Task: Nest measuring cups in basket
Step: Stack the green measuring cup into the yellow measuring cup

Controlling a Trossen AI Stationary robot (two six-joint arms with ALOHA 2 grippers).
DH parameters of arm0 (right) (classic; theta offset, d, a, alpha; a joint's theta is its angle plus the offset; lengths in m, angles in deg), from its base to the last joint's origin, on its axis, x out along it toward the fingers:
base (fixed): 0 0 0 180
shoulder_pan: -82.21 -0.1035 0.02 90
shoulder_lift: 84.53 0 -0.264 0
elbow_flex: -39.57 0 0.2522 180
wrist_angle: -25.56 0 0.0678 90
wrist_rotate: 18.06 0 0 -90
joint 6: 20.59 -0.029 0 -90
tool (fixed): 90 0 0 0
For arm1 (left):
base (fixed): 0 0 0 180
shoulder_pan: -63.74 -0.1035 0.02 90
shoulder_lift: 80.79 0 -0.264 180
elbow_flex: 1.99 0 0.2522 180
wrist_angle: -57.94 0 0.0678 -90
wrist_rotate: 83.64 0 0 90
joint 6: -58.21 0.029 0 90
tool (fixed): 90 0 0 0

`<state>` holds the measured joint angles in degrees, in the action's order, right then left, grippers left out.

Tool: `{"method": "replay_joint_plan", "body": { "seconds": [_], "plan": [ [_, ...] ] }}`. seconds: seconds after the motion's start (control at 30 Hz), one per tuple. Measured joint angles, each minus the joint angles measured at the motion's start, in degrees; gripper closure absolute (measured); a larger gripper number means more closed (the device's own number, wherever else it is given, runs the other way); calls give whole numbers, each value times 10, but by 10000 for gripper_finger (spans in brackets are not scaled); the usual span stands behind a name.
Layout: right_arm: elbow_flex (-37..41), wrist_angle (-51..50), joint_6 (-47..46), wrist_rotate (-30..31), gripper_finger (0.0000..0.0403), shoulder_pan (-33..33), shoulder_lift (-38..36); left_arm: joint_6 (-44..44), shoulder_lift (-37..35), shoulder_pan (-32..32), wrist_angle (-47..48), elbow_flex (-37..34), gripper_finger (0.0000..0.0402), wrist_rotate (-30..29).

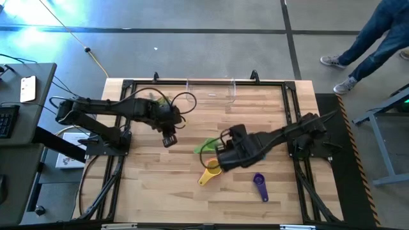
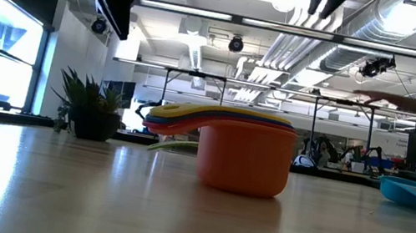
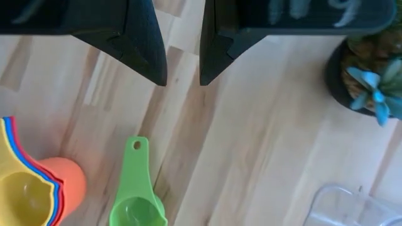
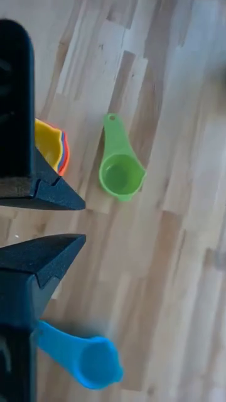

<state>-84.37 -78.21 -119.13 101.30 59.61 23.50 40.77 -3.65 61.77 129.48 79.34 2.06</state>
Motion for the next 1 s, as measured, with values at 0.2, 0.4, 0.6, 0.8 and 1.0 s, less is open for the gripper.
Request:
{"method": "replay_joint_plan", "body": {
  "seconds": [0.2, 0.4, 0.6, 0.8, 1.0],
  "plan": [
    [48, 0, -120, -14, 341, -43, 0, 37, 1, -24, -7, 0, 316, 1],
    [105, -1, -226, -51, 341, -78, 0, 67, 2, -55, -31, 0, 304, 15],
    [144, 0, -276, -77, 341, -102, 0, 27, 2, -86, -104, 0, 271, 28],
    [177, 0, -274, -60, 341, -98, -28, -34, 4, -95, -175, 0, 260, 49],
    [224, -1, -260, -21, 341, -85, -101, -46, 37, -94, -225, 0, 267, 77]
  ]
}}
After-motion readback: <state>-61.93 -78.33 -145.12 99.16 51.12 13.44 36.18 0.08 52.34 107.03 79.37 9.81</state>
